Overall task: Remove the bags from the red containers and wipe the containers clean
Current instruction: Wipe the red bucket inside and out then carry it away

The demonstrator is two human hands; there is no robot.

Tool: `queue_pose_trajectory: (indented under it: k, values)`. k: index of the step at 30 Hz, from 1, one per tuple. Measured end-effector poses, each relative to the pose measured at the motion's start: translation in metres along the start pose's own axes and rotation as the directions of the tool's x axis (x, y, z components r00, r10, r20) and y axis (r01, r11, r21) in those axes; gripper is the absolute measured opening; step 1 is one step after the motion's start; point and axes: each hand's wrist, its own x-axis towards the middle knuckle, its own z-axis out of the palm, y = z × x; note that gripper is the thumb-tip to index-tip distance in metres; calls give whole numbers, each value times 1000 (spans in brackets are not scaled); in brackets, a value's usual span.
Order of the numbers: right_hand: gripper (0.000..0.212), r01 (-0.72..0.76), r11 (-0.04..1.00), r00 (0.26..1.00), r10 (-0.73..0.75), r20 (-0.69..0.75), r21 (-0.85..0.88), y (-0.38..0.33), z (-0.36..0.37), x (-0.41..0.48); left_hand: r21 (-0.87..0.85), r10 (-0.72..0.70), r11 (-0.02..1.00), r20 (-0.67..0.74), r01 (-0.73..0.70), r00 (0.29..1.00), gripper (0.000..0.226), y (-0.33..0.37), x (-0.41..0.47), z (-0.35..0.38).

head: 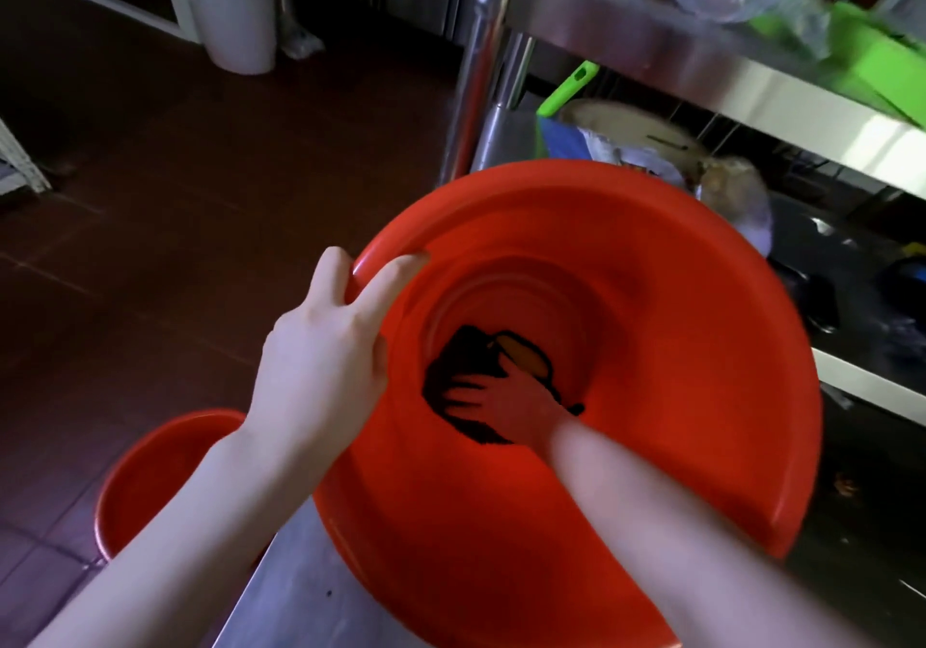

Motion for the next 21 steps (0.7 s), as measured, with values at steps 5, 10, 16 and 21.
queue_pose_trajectory:
  k: [5, 10, 16, 21]
  values:
    - [72, -268, 873, 875, 398, -276, 408, 25, -27, 21, 28, 2, 1000, -20, -2, 1000, 71, 11, -7, 3]
    - [83, -439, 558, 666, 728, -162, 704, 60, -1, -13, 49, -35, 998, -38, 37, 999, 73, 18, -12, 4]
    - [74, -585, 289, 565, 815, 126, 758, 15, 32, -36, 48, -54, 997, -66, 57, 996, 75, 29, -16, 7]
    - [75, -456, 132, 670, 702, 242, 880, -40, 28, -7, 39, -51, 998, -68, 53, 996, 76, 30, -16, 8]
